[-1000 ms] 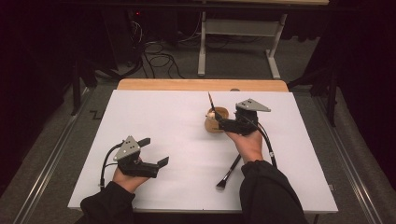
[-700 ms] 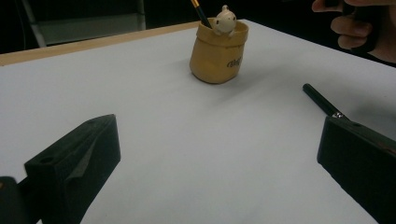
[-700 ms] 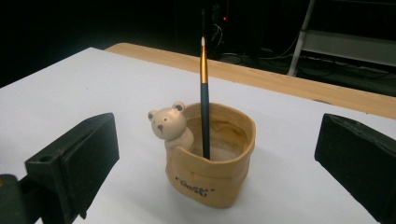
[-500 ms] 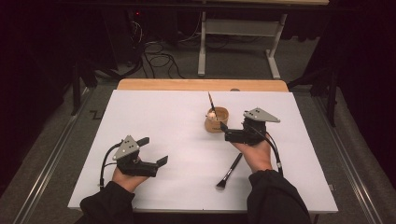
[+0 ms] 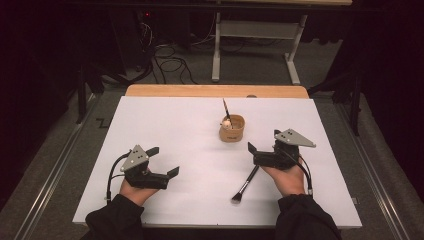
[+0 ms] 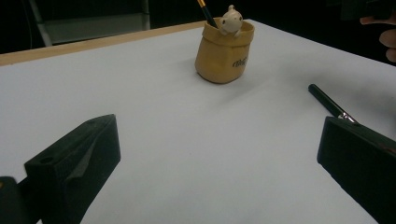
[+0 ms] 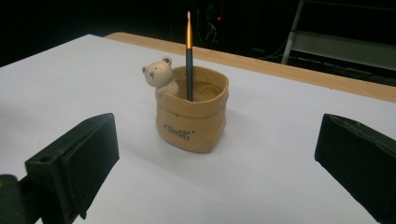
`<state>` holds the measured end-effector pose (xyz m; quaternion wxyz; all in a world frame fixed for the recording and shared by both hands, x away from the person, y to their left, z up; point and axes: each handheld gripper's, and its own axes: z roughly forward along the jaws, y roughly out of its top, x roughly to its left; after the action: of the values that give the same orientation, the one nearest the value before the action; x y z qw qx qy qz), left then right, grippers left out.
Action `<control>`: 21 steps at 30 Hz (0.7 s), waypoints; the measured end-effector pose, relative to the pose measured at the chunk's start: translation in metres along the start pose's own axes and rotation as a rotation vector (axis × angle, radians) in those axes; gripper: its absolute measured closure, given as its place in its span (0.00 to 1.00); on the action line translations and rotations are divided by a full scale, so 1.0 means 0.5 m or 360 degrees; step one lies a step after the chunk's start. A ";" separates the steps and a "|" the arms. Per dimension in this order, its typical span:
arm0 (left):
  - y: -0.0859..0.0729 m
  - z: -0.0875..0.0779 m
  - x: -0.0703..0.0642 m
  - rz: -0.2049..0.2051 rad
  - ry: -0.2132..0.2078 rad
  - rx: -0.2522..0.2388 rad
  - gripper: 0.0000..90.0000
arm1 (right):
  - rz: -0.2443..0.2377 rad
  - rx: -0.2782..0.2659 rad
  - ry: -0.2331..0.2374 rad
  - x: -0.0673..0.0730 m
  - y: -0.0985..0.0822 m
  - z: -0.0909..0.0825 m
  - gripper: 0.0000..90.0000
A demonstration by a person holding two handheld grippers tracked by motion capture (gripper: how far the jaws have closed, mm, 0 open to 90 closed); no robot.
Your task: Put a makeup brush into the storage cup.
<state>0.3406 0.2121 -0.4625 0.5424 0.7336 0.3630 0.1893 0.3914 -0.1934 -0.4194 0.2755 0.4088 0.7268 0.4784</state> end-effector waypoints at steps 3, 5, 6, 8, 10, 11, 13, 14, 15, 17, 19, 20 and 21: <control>0.000 0.000 0.001 -0.0004 0.0005 0.0002 0.00 | -0.0004 0.0002 -0.0004 -0.002 -0.013 -0.015 0.01; 0.000 0.000 0.001 -0.0005 0.0007 0.0001 0.00 | 0.0001 -0.0004 -0.0004 -0.004 -0.022 -0.024 0.01; 0.000 0.000 0.001 -0.0004 0.0009 0.0002 0.00 | 0.0008 -0.0004 -0.0006 -0.005 -0.027 -0.029 0.01; -0.001 -0.001 0.002 -0.0006 0.0012 0.0000 0.00 | 0.0013 -0.0006 -0.0011 -0.007 -0.037 -0.038 0.01; -0.001 -0.001 0.003 -0.0006 0.0015 0.0001 0.00 | 0.0011 -0.0001 -0.0022 -0.010 -0.050 -0.048 0.01; -0.001 -0.001 0.003 -0.0010 0.0017 0.0000 0.00 | 0.0010 -0.0002 -0.0029 -0.010 -0.054 -0.051 0.01; -0.001 -0.001 0.003 -0.0011 0.0020 0.0001 0.00 | 0.0010 0.0000 -0.0029 -0.012 -0.068 -0.058 0.01; -0.001 -0.001 0.003 -0.0011 0.0020 0.0001 0.00 | 0.0009 0.0006 -0.0027 -0.014 -0.074 -0.062 0.01; -0.001 -0.001 0.003 -0.0010 0.0020 0.0003 0.00 | 0.0015 0.0012 -0.0025 -0.015 -0.080 -0.065 0.01; -0.001 0.000 0.002 -0.0005 0.0020 0.0008 0.00 | 0.0018 0.0019 -0.0022 -0.018 -0.090 -0.072 0.01; -0.002 0.000 0.001 -0.0003 0.0021 0.0007 0.00 | 0.0013 0.0024 -0.0024 -0.019 -0.099 -0.080 0.01; -0.001 0.000 0.001 0.0004 0.0021 0.0007 0.00 | 0.0011 0.0030 -0.0025 -0.019 -0.103 -0.083 0.01; -0.001 -0.001 0.001 0.0005 0.0021 0.0007 0.00 | 0.0009 0.0031 -0.0029 -0.019 -0.108 -0.087 0.01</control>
<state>0.3404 0.2127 -0.4631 0.5381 0.7340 0.3660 0.1942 0.3440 -0.2334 -0.4520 0.2766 0.4178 0.7276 0.4685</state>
